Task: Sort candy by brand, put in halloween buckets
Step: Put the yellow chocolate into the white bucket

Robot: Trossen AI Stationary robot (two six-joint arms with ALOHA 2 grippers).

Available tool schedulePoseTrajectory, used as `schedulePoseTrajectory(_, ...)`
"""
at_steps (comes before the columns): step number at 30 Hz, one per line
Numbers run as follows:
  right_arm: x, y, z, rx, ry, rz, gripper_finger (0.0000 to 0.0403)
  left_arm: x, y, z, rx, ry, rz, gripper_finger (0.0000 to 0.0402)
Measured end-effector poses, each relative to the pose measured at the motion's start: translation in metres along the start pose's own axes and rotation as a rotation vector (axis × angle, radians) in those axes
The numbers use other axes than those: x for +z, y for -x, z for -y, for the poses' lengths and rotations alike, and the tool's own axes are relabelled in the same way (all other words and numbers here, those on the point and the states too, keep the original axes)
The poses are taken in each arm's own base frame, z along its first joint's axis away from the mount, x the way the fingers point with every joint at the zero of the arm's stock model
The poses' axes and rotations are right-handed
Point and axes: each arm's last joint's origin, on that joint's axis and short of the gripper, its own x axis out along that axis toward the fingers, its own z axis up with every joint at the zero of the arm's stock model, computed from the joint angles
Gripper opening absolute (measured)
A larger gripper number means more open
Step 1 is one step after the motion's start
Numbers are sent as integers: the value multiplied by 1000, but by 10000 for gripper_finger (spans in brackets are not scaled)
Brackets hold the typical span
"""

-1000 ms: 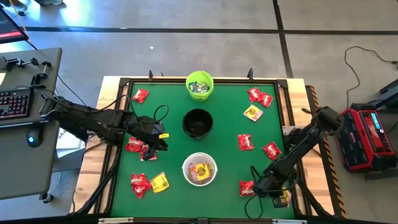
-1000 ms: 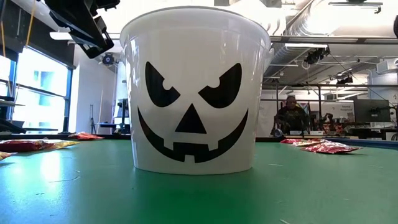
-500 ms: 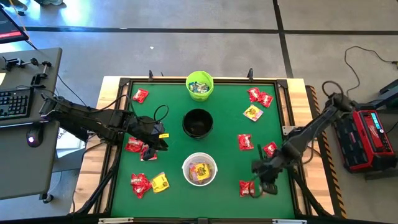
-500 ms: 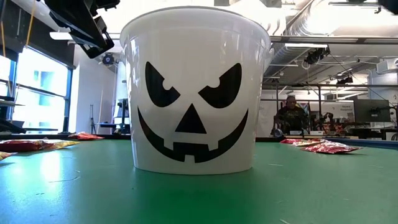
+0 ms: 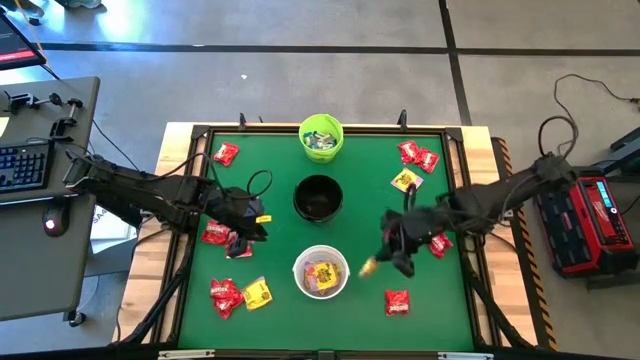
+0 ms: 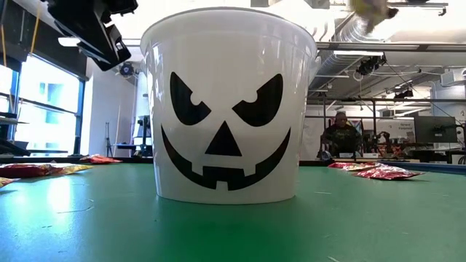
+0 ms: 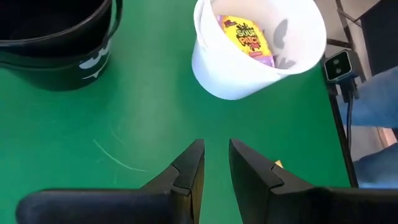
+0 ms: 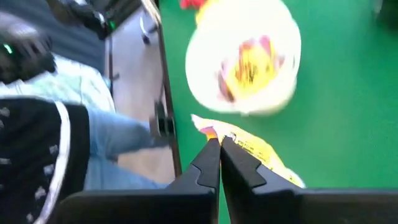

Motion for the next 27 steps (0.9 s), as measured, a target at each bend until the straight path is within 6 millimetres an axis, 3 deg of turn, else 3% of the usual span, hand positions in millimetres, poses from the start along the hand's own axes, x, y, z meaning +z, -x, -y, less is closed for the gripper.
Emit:
schedulePoseTrajectory(5,33,-13,-3,16,3,23,0,1,0,-4,36,35,9,59)
schedulePoseTrajectory(12,70,-65,-1,39,-115,-111,0,3,1,-10,74,55,24,27)
schedulePoseTrajectory(21,87,-134,7,59,-165,-259,0,2,2,-13,87,45,13,10)
schedulePoseTrajectory(27,88,-158,18,47,-241,-318,0,1,2,-13,87,45,6,9)
